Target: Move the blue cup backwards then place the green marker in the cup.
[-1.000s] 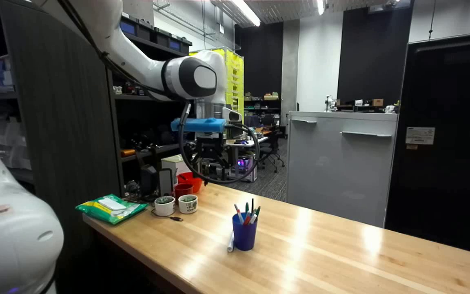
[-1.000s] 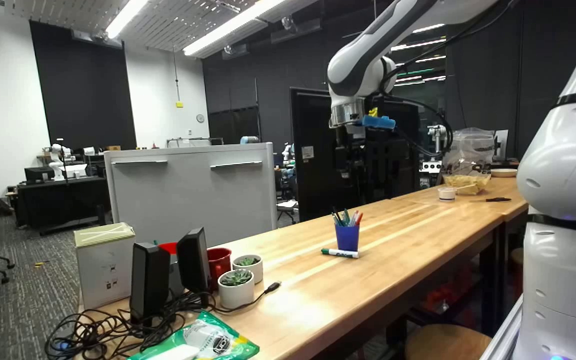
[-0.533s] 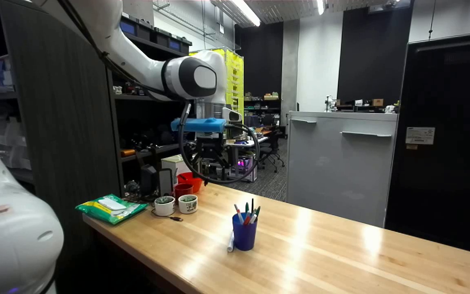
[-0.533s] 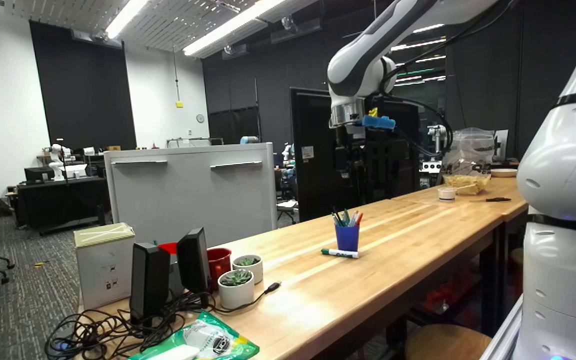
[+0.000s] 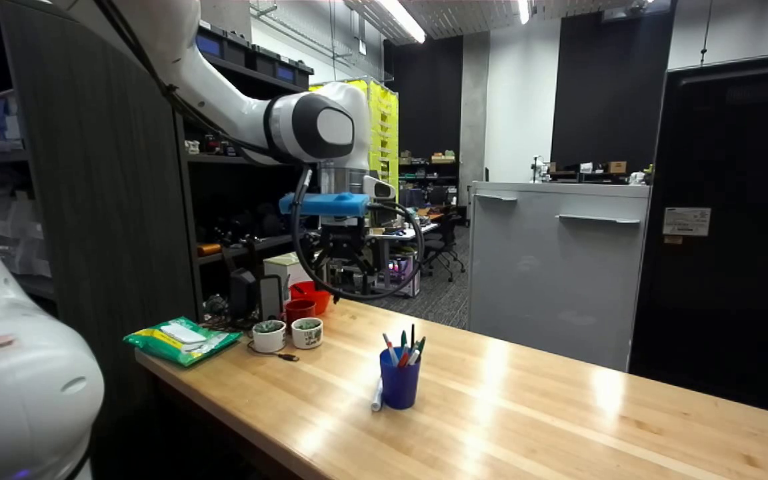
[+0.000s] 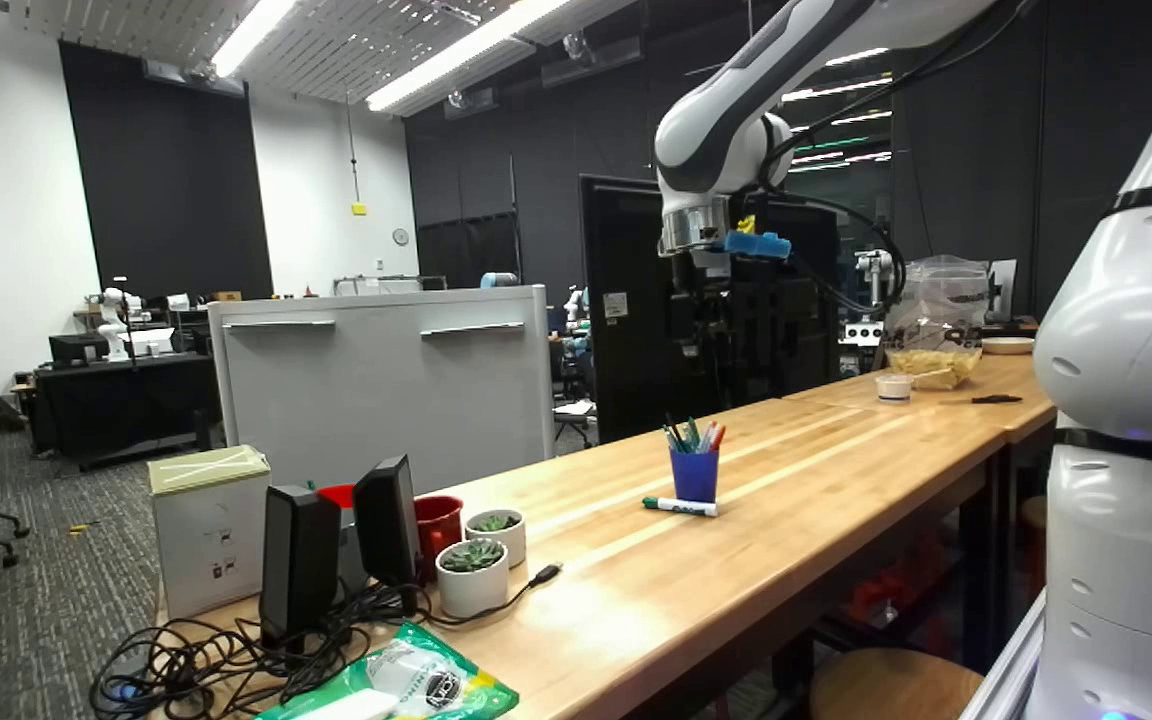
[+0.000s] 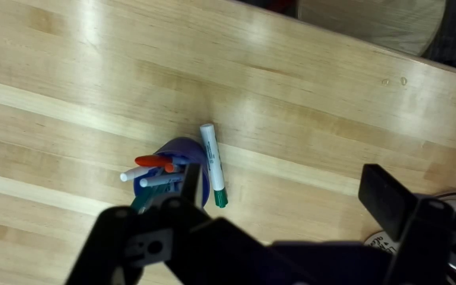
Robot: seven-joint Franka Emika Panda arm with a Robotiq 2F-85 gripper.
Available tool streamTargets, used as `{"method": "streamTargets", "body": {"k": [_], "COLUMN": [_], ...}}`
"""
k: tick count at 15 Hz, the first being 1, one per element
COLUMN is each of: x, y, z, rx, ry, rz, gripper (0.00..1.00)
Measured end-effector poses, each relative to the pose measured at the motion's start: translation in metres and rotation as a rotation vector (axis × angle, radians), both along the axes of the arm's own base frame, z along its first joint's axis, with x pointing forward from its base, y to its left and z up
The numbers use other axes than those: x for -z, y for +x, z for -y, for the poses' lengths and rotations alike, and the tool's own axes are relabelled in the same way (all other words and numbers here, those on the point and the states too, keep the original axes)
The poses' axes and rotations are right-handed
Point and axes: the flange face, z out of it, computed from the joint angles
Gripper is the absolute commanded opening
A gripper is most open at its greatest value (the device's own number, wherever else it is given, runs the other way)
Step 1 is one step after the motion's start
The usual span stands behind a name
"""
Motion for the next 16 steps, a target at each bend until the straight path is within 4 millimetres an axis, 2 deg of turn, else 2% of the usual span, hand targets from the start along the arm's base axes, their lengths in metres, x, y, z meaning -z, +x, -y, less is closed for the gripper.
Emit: {"method": "streamTargets", "body": {"k": [3,7,11,16], "x": [0.001,0.007,0.023,0.049], "y": [0.001,0.004,0.007,0.001], "z": [-0.001,-0.006,-0.015,-0.039], "rx": [0.029,0.154,0.346,0.583], "ry": [0.029,0.093,0.106,0.082], "rz": [0.011,0.058,0.150,0.272], "gripper": [1.00,1.00,1.00,1.00]}}
